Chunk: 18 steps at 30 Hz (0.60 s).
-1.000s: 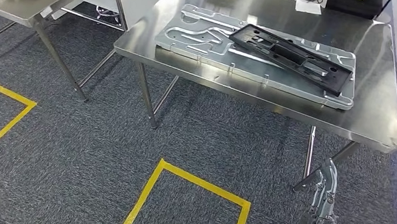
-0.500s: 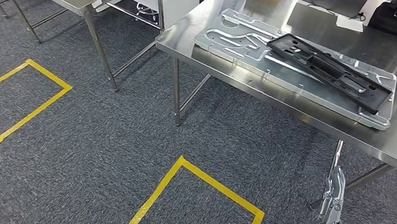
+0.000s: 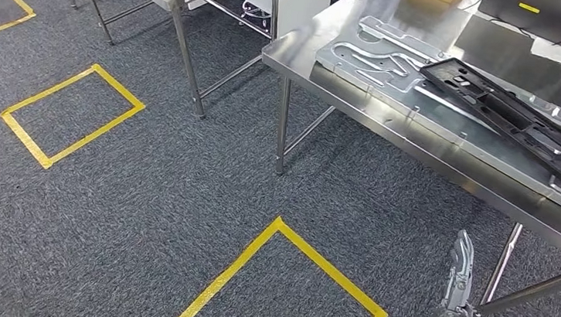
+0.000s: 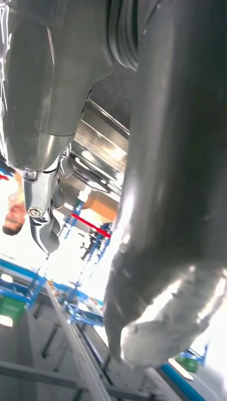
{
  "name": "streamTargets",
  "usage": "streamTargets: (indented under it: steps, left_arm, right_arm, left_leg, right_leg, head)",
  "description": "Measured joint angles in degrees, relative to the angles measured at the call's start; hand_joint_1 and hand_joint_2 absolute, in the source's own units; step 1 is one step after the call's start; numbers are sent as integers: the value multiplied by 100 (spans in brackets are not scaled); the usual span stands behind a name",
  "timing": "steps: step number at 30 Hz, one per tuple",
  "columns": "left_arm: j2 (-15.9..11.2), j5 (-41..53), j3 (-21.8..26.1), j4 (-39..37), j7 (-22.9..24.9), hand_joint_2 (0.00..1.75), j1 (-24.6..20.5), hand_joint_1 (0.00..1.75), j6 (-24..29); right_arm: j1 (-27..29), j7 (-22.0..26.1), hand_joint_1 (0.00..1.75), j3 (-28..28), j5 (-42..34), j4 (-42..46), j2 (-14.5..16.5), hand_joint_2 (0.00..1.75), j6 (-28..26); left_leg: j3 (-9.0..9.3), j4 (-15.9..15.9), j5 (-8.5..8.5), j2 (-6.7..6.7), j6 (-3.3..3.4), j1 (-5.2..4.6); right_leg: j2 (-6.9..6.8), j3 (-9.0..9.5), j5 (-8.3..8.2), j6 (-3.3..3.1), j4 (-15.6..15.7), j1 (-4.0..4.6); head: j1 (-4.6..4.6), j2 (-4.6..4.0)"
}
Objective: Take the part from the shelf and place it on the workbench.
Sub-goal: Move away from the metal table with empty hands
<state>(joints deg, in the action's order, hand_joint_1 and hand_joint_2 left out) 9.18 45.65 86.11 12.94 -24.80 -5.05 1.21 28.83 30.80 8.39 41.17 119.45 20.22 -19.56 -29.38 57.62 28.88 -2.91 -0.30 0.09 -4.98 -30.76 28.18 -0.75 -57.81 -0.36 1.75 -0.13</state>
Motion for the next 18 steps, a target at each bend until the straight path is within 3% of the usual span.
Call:
streamTargets:
  steps: [1,6,8,10,11,12,13,14,16,18]
  left_arm:
    - [-5,-19,1,0,3,0,-9,0,-3]
    - [-32,-77,18,0,42,0,-5,0,-2]
    - [-72,-169,46,0,66,0,-13,0,18]
    - [-99,-240,70,0,38,0,-29,0,40]
    - [-106,-253,79,0,16,0,-29,0,47]
    - [-112,-255,85,0,-6,0,-25,0,62]
    - [-117,-255,87,0,-30,0,-22,0,82]
    - [-120,-253,88,0,-50,0,-21,0,102]
    - [-125,-250,88,0,-85,0,-27,0,128]
    - [-129,-237,88,0,-108,0,-29,0,138]
  right_arm:
    - [-61,-18,0,5,26,-47,0,0,8]
    - [-334,-107,0,38,81,-252,0,0,41]
    - [-675,-216,0,115,159,-563,-23,0,22]
    - [-872,-293,0,184,223,-804,-65,0,-48]
    - [-905,-315,0,208,234,-869,-85,0,-79]
    - [-933,-332,0,232,237,-922,-104,0,-109]
    - [-960,-348,0,257,237,-970,-122,0,-139]
    - [-986,-362,0,279,236,-1004,-137,0,-162]
    - [-1039,-379,0,315,233,-1059,-161,0,-200]
    - [-1071,-389,0,347,224,-1100,-179,0,-228]
  left_leg:
    - [19,-79,4,-36,17,-18]
    - [-6,-100,-46,43,62,-19]
    - [-42,-153,-151,170,153,1]
    - [-107,-179,-238,318,222,4]
    - [-136,-169,-253,382,226,-2]
    - [-159,-154,-262,453,224,-4]
    - [-175,-134,-267,527,218,-5]
    - [-183,-110,-266,601,209,-4]
    - [-210,-48,-252,730,175,-9]
    - [-268,-8,-256,831,106,-6]
  right_leg:
    - [-17,-3,-7,22,-2,8]
    - [-51,-11,-23,83,1,6]
    - [178,-173,249,160,-368,-18]
    - [446,-519,704,204,-1153,-38]
    - [465,-658,814,207,-1466,-40]
    - [472,-714,807,207,-1596,-41]
    - [481,-659,683,203,-1500,-43]
    - [513,-500,472,194,-1191,-47]
    - [723,-123,136,163,-411,-67]
    - [886,22,65,127,-59,-62]
  head:
    - [-2,0]
    - [-3,0]
    - [-8,0]
    - [-13,0]
    - [-12,0]
    - [-12,1]
    - [-11,1]
    - [-11,1]
    - [-10,0]
    - [-8,1]
